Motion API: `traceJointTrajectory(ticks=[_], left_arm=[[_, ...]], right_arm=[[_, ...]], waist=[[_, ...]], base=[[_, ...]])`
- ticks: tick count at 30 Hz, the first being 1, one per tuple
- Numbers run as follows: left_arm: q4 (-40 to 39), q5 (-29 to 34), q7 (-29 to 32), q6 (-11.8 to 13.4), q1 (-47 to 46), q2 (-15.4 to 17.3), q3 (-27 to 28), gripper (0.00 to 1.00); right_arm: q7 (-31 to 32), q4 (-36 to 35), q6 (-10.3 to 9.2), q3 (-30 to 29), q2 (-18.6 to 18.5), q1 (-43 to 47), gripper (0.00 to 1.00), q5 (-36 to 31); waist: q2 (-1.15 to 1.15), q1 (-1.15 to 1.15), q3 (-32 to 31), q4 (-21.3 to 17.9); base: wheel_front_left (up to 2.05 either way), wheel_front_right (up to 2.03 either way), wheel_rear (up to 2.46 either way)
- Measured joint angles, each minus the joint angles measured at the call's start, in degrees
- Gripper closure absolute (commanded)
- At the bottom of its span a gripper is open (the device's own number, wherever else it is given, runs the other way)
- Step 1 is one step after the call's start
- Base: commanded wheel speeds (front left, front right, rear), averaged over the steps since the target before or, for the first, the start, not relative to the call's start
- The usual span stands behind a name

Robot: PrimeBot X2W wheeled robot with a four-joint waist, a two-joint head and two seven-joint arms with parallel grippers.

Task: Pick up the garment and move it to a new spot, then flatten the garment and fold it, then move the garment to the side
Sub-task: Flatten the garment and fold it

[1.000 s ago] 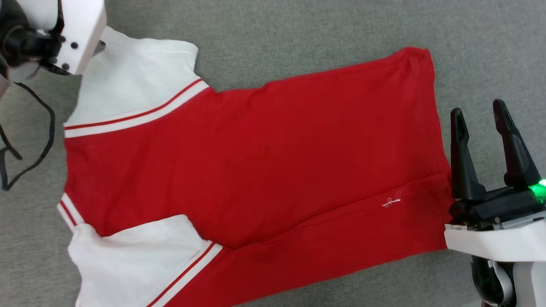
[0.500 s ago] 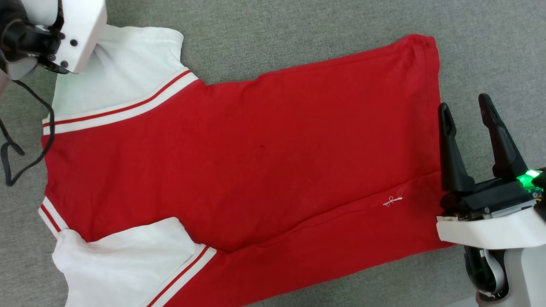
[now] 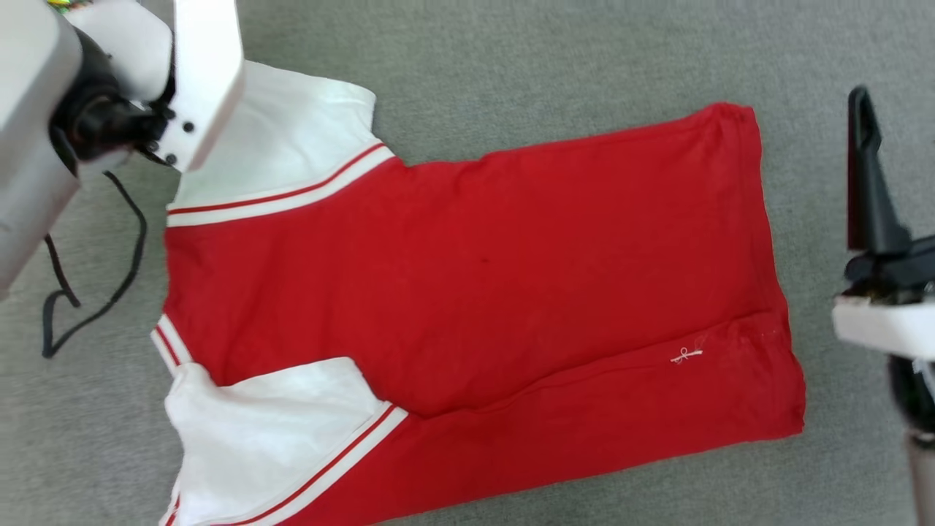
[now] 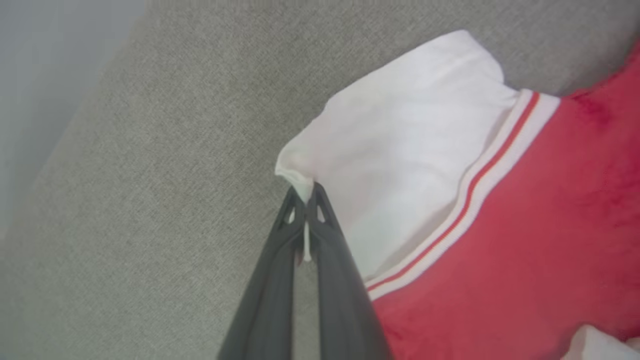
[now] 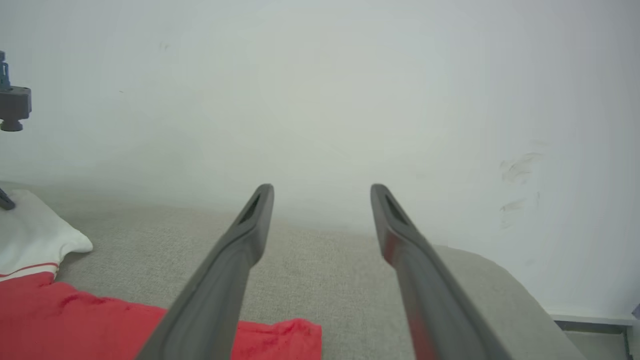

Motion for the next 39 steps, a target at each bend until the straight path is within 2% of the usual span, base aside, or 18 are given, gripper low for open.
traceJointTrajectory(ticks=[3,6,14,18,21,25,29,35,39], left_arm=[[-2.16,-0.35,-1.87,-0.29,1.21,-0.21,-0.45,1.00],[-4.19,-0.41,-3.39,-0.44,1.99,-0.49,-1.07,1.00],[-7.95,-0.52,-5.57,-0.69,2.48,-0.87,-2.20,1.00],[-9.18,-0.56,-6.48,-0.70,2.14,-1.55,-2.56,1.00],[-9.87,-0.48,-6.99,-0.76,1.68,-2.27,-3.10,1.00],[-10.83,-0.46,-7.73,-0.77,0.30,-2.75,-3.93,1.00],[-11.43,-0.47,-8.65,-0.77,-0.94,-3.24,-4.75,1.00],[-12.35,-0.58,-9.98,-0.77,-2.77,-3.66,-6.23,1.00],[-12.58,-0.68,-10.83,-0.77,-3.82,-3.69,-7.10,1.00]], right_arm=[[7.28,0.14,0.00,0.19,-4.45,-3.56,0.00,-0.53],[18.20,1.48,0.00,1.60,-9.16,-7.64,0.00,1.55],[52.68,6.54,0.00,12.24,-24.65,-17.50,0.00,17.70],[66.04,8.77,0.00,16.52,-29.59,-22.31,0.00,24.74],[73.28,10.68,0.00,19.30,-31.72,-24.51,0.00,28.10],[79.50,13.43,0.00,20.58,-32.06,-27.22,0.00,30.28],[82.82,16.19,0.00,20.73,-30.92,-29.98,0.00,30.36],[83.53,19.62,0.00,21.45,-28.44,-31.28,0.00,29.38],[83.38,20.47,0.00,22.48,-28.60,-31.11,0.00,29.60]], waist=[[0.00,0.00,-1.64,1.33],[0.00,0.00,-2.87,2.76],[0.00,0.00,-3.80,5.90],[0.00,-0.01,-2.90,7.20],[0.00,0.00,-1.97,8.27],[0.00,0.00,-0.49,9.66],[0.00,0.00,1.17,10.93],[0.00,0.00,3.62,12.63],[0.00,-0.01,5.03,13.46]], base=[[0.00,0.00,0.00],[0.00,0.00,0.00],[0.00,0.00,0.00],[0.00,0.00,0.00],[0.00,0.00,0.00],[0.00,0.00,0.00],[0.00,0.00,0.00],[0.00,0.00,0.00],[0.00,0.00,0.00]])
